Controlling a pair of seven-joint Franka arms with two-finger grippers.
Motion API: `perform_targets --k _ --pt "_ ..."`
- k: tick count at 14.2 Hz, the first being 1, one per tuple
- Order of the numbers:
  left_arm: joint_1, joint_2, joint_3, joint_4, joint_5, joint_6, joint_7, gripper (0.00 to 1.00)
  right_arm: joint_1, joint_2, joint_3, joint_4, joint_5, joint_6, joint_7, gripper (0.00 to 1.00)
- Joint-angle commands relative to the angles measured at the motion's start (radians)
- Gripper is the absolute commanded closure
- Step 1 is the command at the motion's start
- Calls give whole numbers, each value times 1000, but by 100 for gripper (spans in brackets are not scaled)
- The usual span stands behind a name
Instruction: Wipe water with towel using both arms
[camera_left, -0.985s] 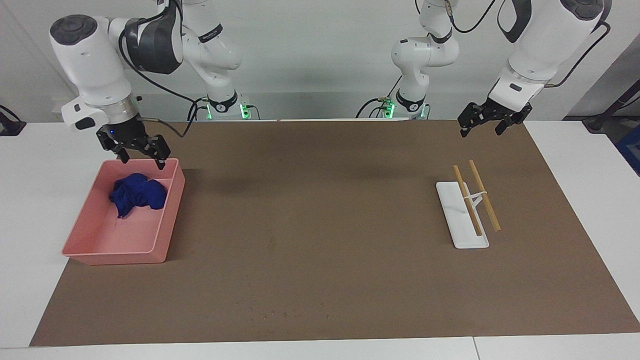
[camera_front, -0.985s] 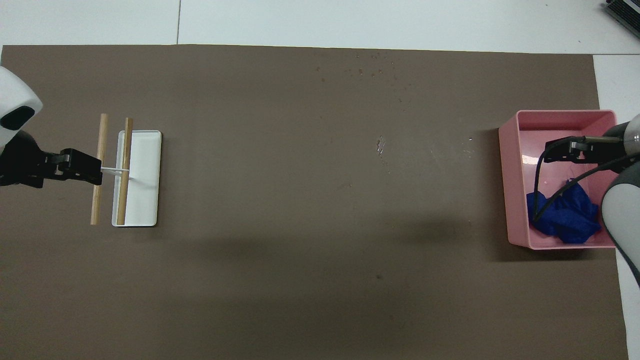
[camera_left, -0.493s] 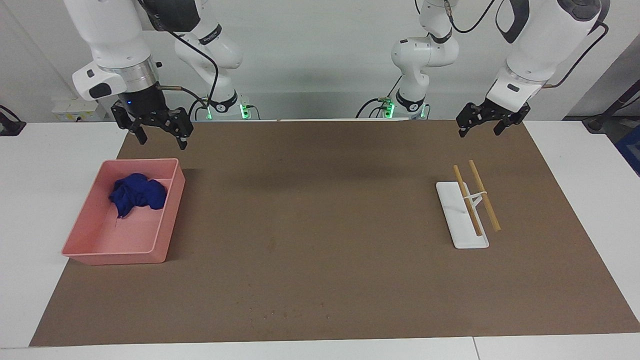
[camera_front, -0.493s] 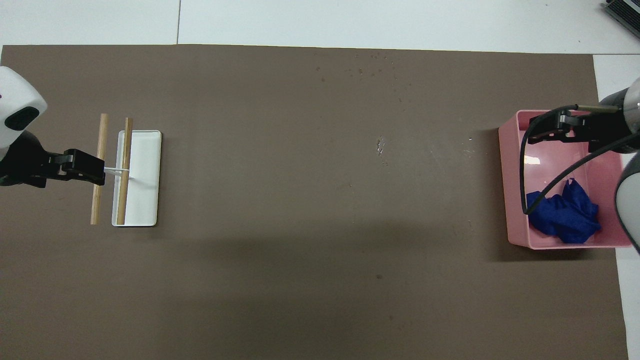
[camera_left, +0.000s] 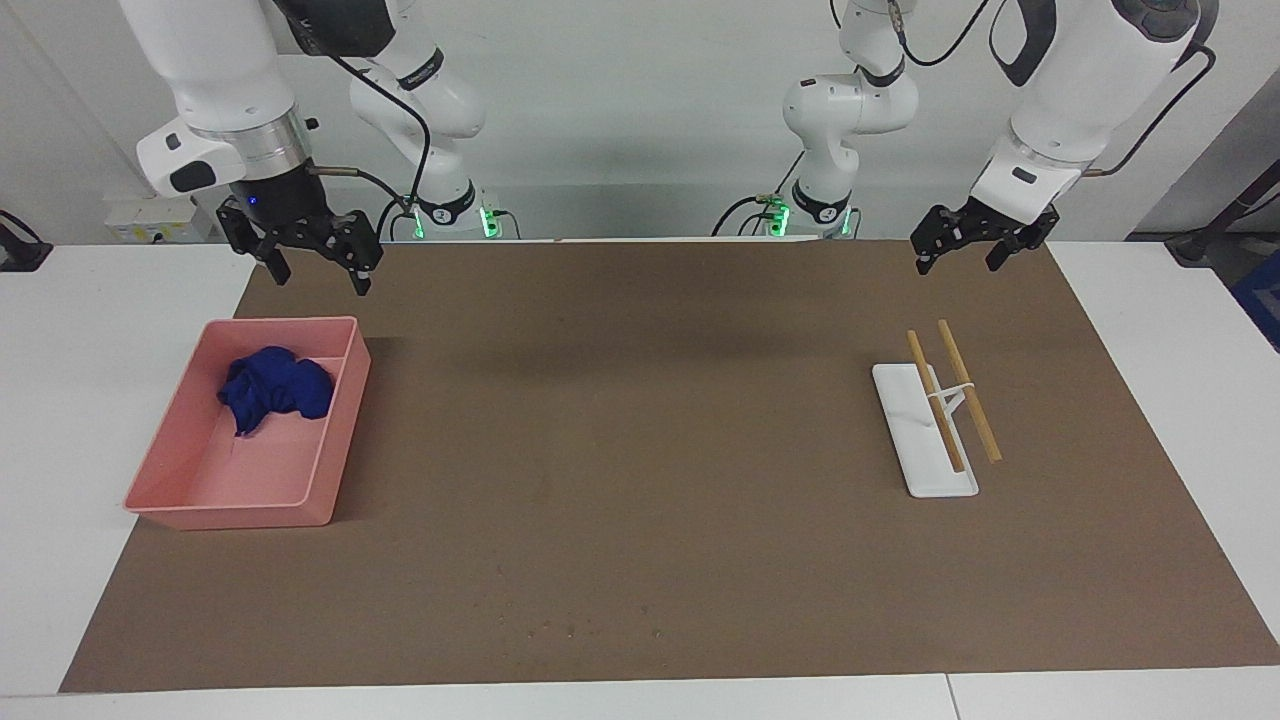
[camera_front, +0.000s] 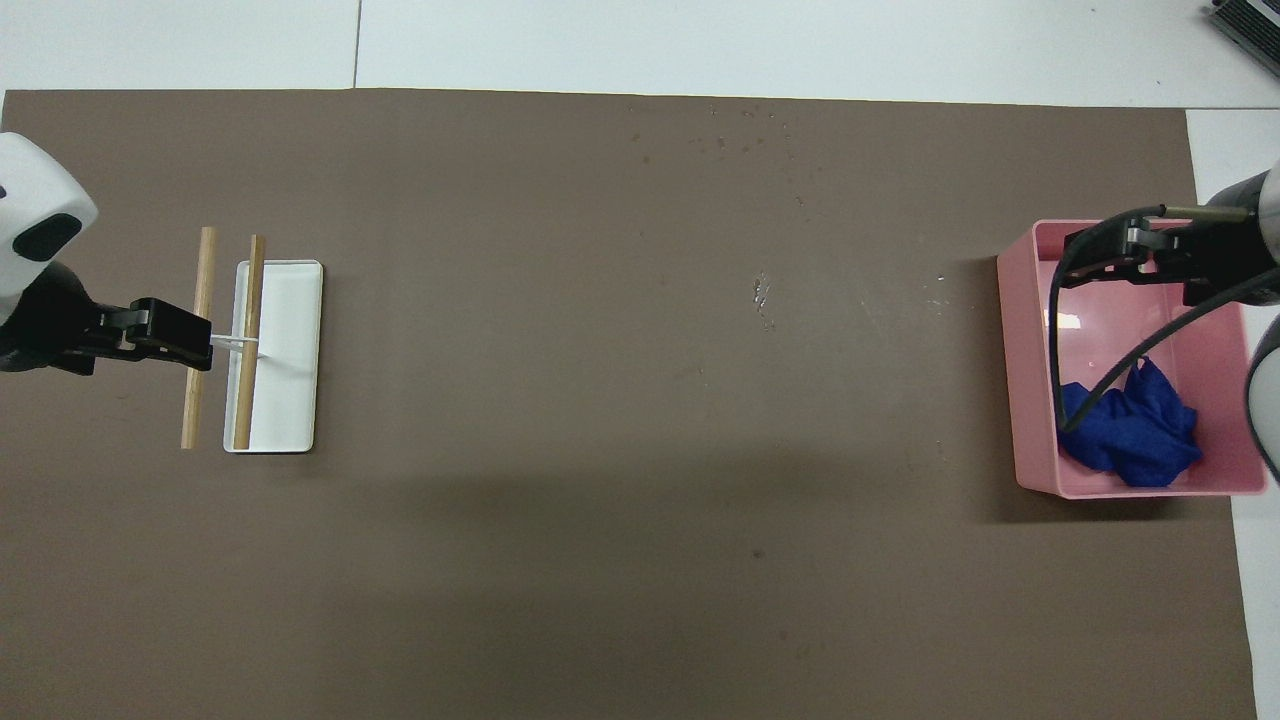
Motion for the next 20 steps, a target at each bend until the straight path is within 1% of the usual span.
perform_targets --k 1,3,4,5,6,8,11,14,18,20 --pt "7 -21 -5 -21 20 14 3 0 174 -17 -208 7 12 -39 -4 0" --pt "2 -21 -5 -21 20 15 -4 0 196 -41 -232 -22 15 -65 -7 0" --pt "2 -21 -5 -20 22 14 -4 0 219 -64 -258 -50 17 -76 -20 0" --pt "2 -21 -5 -18 22 14 -2 0 248 -90 -300 -90 17 -76 -40 0" --pt "2 -21 -7 -17 22 14 -1 0 249 -100 -310 -105 21 -71 -51 0" --pt "2 -23 -7 -21 22 17 3 0 205 -103 -305 -113 46 -70 -72 0" --pt "2 -24 -8 -24 20 21 3 0 179 -118 -304 -147 47 -59 -80 0" --pt "5 -26 -7 -24 20 23 6 0 138 -109 -236 -132 82 -18 -65 0" --pt "10 -26 -7 -23 20 24 7 0 140 -97 -230 -110 116 -8 -63 0" --pt "2 -26 -7 -24 20 37 3 0 153 -100 -230 -116 104 -11 -70 0"
